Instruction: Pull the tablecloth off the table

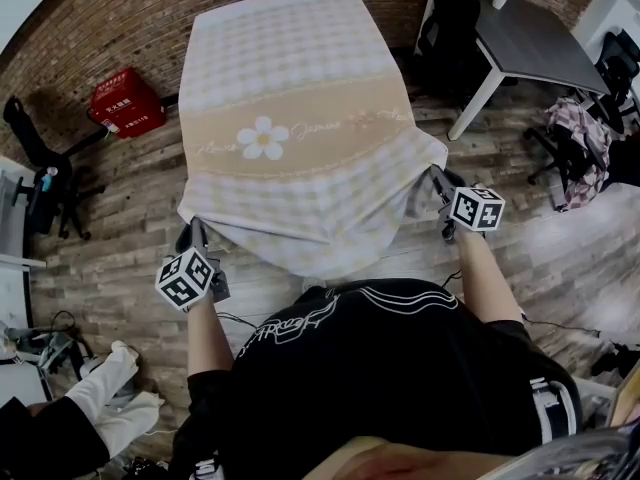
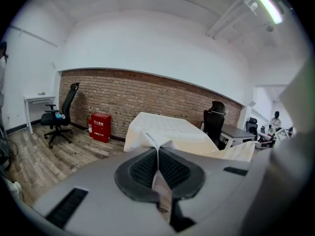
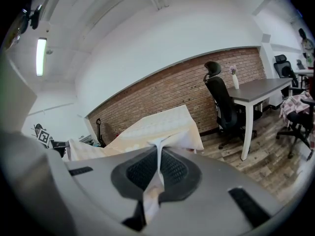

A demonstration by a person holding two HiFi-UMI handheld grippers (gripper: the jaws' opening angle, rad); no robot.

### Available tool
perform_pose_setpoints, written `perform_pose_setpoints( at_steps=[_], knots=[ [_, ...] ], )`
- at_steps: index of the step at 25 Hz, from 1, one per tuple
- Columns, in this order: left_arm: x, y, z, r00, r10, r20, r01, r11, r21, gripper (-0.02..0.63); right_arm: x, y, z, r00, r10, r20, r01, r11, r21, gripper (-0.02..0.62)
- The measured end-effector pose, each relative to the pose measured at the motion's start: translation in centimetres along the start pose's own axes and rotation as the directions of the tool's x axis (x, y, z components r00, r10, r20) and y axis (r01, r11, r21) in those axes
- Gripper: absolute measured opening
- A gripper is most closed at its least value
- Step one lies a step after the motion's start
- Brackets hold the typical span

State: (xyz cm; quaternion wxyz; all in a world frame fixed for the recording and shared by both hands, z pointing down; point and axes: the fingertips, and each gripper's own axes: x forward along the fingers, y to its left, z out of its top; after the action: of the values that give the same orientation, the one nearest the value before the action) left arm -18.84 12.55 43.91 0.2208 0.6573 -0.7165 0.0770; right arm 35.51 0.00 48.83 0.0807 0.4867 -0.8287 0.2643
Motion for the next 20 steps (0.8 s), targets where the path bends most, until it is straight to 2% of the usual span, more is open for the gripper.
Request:
perform_pose_setpoints(
  at_steps=[13,20],
  knots=[
    [-6.2,-2.9,0.2,0.999,0.035,0.023,-0.036,0.998,0.051,0.006,-5.0,0.1,2.5,0.988,0.063,0.141,-0.062,0.998,-0.007,-0.001],
    [-7.6,-3.8,1.1,0.998,0.040,0.038,-0.043,0.997,0.063,0.006,-7.0,0.8,3.0,0.984,0.070,0.161,-0.066,0.997,-0.027,-0.002]
  ],
)
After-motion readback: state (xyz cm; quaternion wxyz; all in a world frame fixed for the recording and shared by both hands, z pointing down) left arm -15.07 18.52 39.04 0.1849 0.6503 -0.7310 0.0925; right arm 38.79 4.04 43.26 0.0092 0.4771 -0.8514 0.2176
